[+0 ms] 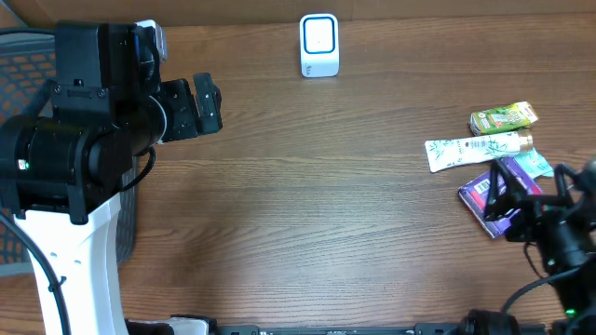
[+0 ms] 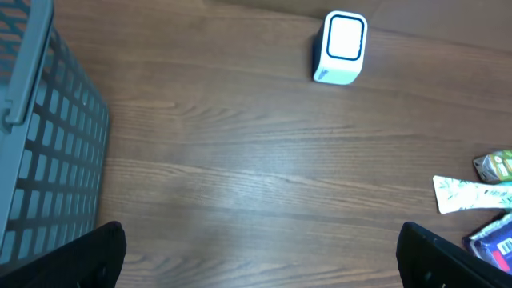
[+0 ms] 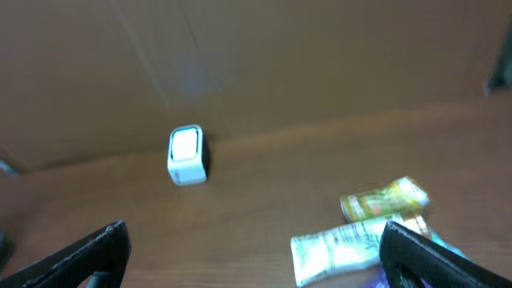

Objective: Scan the item barcode

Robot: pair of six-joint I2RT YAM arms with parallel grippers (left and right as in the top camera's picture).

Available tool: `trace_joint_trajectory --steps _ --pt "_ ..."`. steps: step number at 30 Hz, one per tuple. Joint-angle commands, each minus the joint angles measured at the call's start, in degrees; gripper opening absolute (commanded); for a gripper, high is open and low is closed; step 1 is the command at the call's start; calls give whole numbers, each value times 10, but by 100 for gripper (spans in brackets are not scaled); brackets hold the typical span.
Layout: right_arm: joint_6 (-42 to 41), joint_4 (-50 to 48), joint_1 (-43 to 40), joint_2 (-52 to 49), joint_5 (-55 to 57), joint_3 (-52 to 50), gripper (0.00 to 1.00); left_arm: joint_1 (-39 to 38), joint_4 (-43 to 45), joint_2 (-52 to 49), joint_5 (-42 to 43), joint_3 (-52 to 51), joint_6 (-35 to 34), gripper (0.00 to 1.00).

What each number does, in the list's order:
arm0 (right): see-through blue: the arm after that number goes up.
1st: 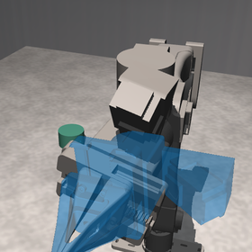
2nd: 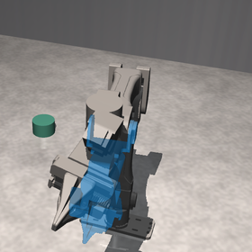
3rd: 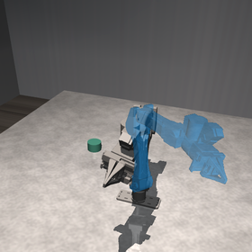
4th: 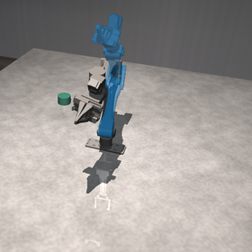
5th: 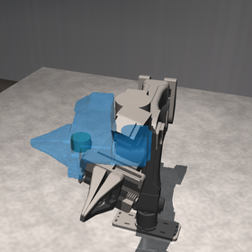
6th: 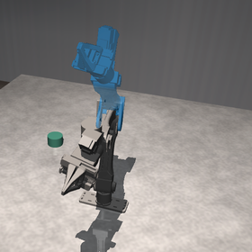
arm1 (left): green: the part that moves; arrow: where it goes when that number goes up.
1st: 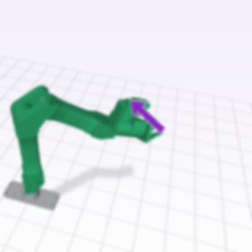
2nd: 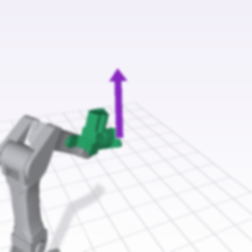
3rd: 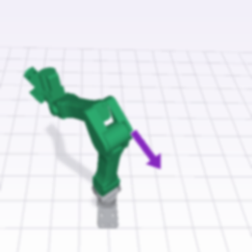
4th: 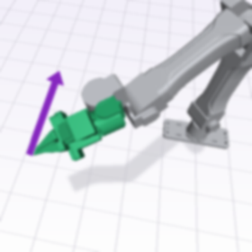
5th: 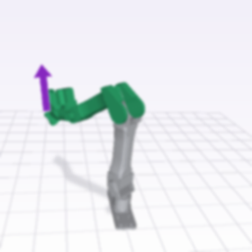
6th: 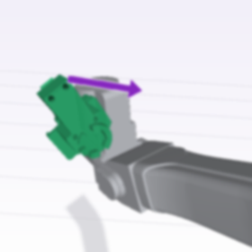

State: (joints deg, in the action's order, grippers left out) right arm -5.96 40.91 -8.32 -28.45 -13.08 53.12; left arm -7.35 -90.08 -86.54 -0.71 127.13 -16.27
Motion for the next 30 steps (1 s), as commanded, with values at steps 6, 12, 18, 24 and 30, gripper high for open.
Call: trace_joint_trajectory --steps 6,12,18,24,30 --pt "15 -266 49 120 12 -269 100 2 1 -3 -3 4 9 100" --pt "15 -357 100 187 73 -402 100 2 1 -3 -3 4 9 100" --pt "15 -356 117 251 92 -469 100 2 1 -3 -3 4 9 100" --pt "15 -314 117 283 92 -506 100 2 1 -3 -3 4 9 100" --pt "15 -318 117 283 90 -506 100 2 1 -3 -3 4 9 100"
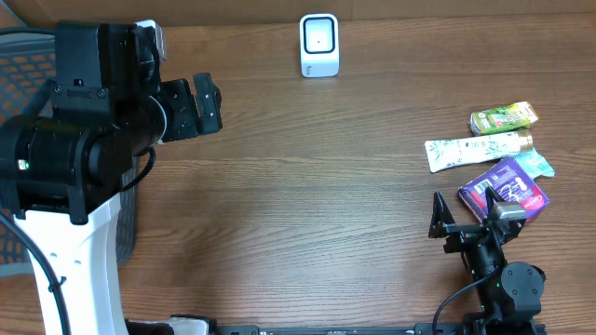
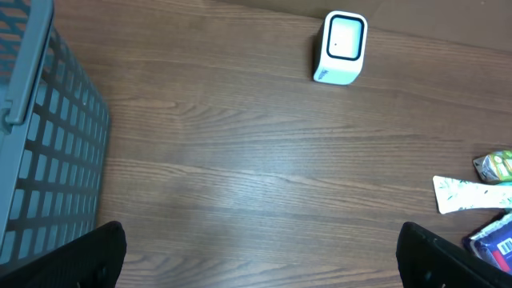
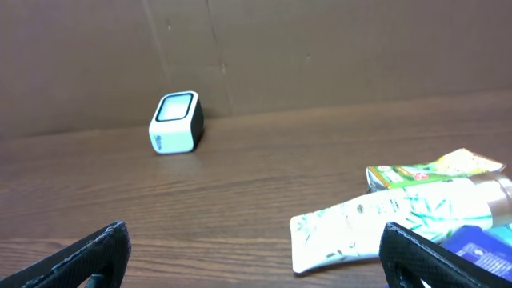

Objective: Scan the item barcode

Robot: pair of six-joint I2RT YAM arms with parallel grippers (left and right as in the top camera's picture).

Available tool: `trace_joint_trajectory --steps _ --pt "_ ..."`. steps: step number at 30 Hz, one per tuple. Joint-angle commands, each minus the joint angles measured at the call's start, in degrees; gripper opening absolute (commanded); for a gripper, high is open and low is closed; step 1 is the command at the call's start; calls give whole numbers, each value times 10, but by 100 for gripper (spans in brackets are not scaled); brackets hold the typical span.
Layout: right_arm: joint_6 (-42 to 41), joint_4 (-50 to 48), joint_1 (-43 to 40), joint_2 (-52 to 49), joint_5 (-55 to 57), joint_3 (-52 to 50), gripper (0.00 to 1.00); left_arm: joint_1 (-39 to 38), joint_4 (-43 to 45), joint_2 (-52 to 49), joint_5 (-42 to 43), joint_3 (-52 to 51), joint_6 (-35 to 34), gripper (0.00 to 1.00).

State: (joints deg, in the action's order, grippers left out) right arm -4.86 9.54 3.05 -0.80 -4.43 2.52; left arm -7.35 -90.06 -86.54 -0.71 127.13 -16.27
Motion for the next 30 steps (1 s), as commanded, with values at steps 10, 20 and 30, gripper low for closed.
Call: trace_joint_trajectory --steps 10,20,30 --pt "4 -4 3 6 4 0 100 2 1 -3 -3 4 9 100" --pt "4 -4 3 6 4 0 100 2 1 -3 -3 4 9 100" --pt "4 -4 3 6 4 0 100 2 -22 -6 -3 4 10 100"
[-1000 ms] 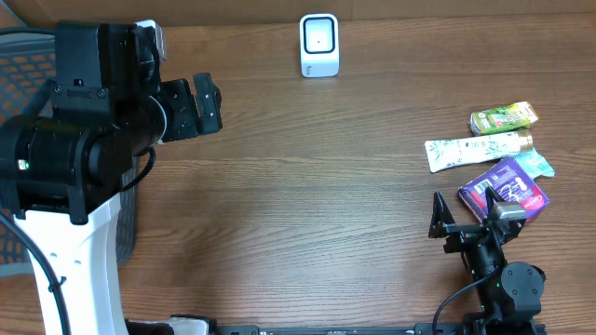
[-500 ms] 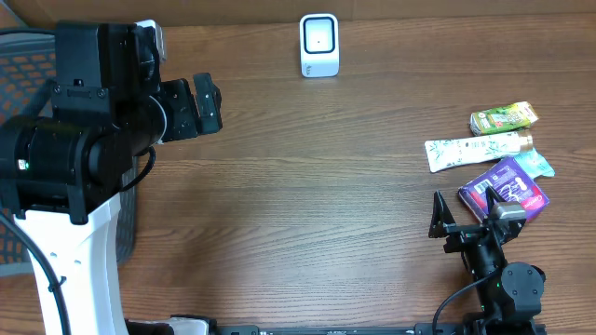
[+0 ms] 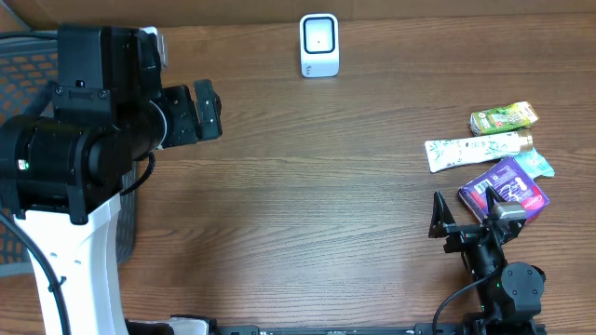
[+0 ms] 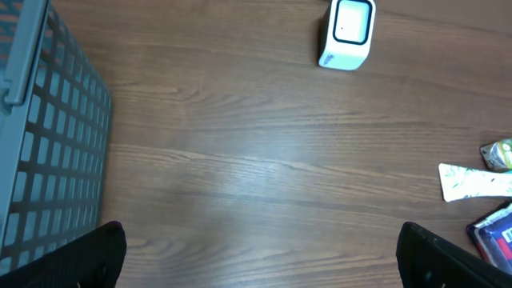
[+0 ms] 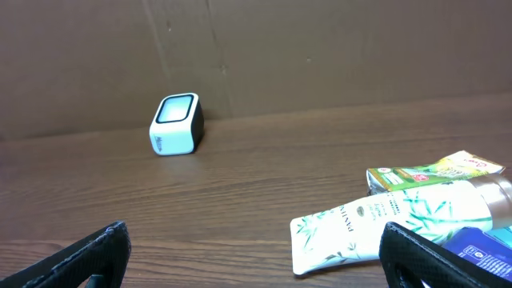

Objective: Scan the item barcode

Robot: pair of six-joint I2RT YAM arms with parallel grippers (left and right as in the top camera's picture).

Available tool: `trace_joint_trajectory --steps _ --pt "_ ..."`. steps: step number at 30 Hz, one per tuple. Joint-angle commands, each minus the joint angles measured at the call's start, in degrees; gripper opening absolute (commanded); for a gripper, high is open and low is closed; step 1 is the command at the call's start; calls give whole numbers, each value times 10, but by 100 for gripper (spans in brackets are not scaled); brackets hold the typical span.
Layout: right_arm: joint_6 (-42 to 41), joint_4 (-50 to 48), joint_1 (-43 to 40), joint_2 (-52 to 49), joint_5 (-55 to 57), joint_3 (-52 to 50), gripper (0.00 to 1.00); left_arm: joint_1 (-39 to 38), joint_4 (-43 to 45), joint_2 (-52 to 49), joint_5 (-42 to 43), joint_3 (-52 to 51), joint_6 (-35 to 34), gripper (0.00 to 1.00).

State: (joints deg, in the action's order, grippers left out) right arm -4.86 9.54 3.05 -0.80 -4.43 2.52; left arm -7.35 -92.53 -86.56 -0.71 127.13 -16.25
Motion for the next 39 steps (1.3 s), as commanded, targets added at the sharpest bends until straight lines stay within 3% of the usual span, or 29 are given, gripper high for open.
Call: trace_joint_trajectory --steps 1,7,14,18,26,32,39 --pt "4 -4 3 6 4 0 100 2 4 -4 -5 4 10 100" --pt "4 -4 3 6 4 0 100 -14 130 42 -4 -70 63 100" --pt "4 -4 3 6 4 0 100 -37 428 190 29 -360 146 100" --pt "4 -4 3 6 4 0 100 -12 551 285 67 -532 150 100" --pt "4 -4 3 6 4 0 100 10 796 492 63 -849 172 100" --pt "4 -4 3 6 4 0 100 11 897 635 31 -1030 180 100" --pt "4 -4 3 6 4 0 100 22 928 761 -15 -1171 181 100"
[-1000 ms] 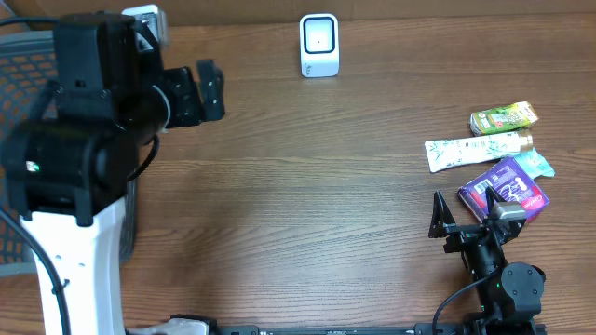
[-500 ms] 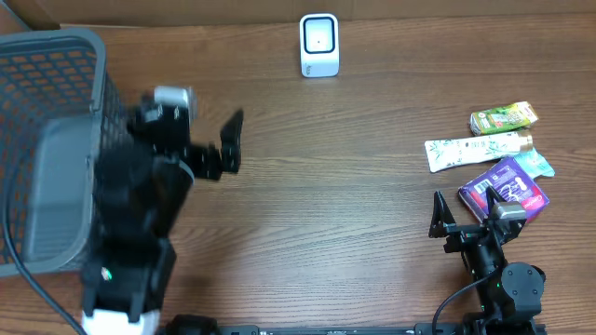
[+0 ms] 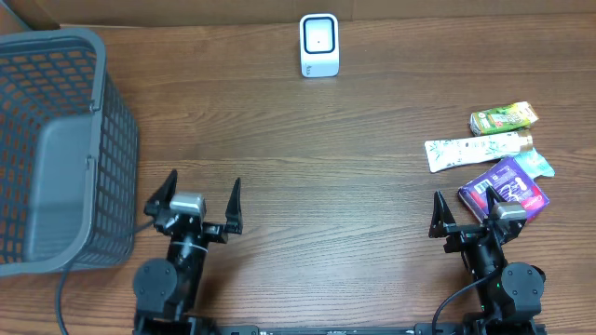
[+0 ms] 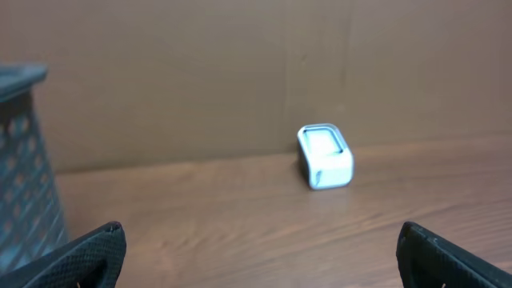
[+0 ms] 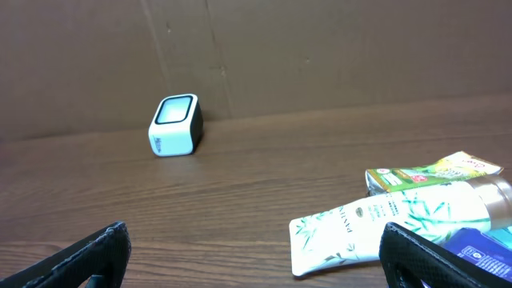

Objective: Scan the item barcode

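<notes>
The white barcode scanner (image 3: pixel 319 44) stands upright at the far middle of the table, also in both wrist views as the scanner (image 4: pixel 325 156) and the scanner (image 5: pixel 175 124). At the right lie a green packet (image 3: pixel 503 117), a white tube (image 3: pixel 477 147), a purple pack (image 3: pixel 507 191) and a teal item (image 3: pixel 535 165). My left gripper (image 3: pixel 204 181) sits low at the front left, open and empty (image 4: pixel 260 240). My right gripper (image 3: pixel 470 209) sits low at the front right, open and empty (image 5: pixel 254 240), just short of the white tube (image 5: pixel 376 228).
A grey mesh basket (image 3: pixel 116 140) stands at the left edge, left of my left gripper; its wall shows as the basket (image 4: pixel 24 160) in the left wrist view. A brown cardboard wall (image 5: pixel 320 48) closes off the far side.
My left arm, which was raised high over the basket at the left, now rests low at the front left, facing the scanner. The basket is uncovered. The right arm has not moved.
At first my right arm was at the far right edge by the purple pack, its view blurred, and my left arm was raised over the basket. Then the right gripper rested open at the front right. The left arm stayed raised, then came to rest low.
</notes>
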Robot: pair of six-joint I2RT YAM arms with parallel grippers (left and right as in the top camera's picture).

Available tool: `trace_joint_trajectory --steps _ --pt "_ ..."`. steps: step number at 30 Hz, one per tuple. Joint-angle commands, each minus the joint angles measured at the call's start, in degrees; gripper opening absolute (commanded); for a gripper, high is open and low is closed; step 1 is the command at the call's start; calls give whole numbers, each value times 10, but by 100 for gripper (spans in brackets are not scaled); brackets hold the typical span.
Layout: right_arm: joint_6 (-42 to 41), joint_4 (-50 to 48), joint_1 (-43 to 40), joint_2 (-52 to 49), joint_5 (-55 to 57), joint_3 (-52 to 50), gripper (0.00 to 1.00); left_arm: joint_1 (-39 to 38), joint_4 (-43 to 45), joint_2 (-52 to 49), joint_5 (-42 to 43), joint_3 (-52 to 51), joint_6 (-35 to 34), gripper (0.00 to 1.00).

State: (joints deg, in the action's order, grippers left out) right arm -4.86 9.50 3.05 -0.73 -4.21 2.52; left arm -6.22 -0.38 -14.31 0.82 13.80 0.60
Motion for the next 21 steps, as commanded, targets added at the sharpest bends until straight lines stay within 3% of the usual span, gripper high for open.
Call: trace_joint_trajectory --steps 1,8,13,21 --pt "4 -4 3 6 2 0 100 15 7 52 -33 -52 12 99" --pt "4 -4 3 6 2 0 100 55 7 143 -33 -135 12 100" --pt "4 -4 3 6 2 0 100 61 -39 141 -44 -135 16 100" --pt "4 -4 3 6 2 0 100 63 -38 141 -38 -135 20 100"
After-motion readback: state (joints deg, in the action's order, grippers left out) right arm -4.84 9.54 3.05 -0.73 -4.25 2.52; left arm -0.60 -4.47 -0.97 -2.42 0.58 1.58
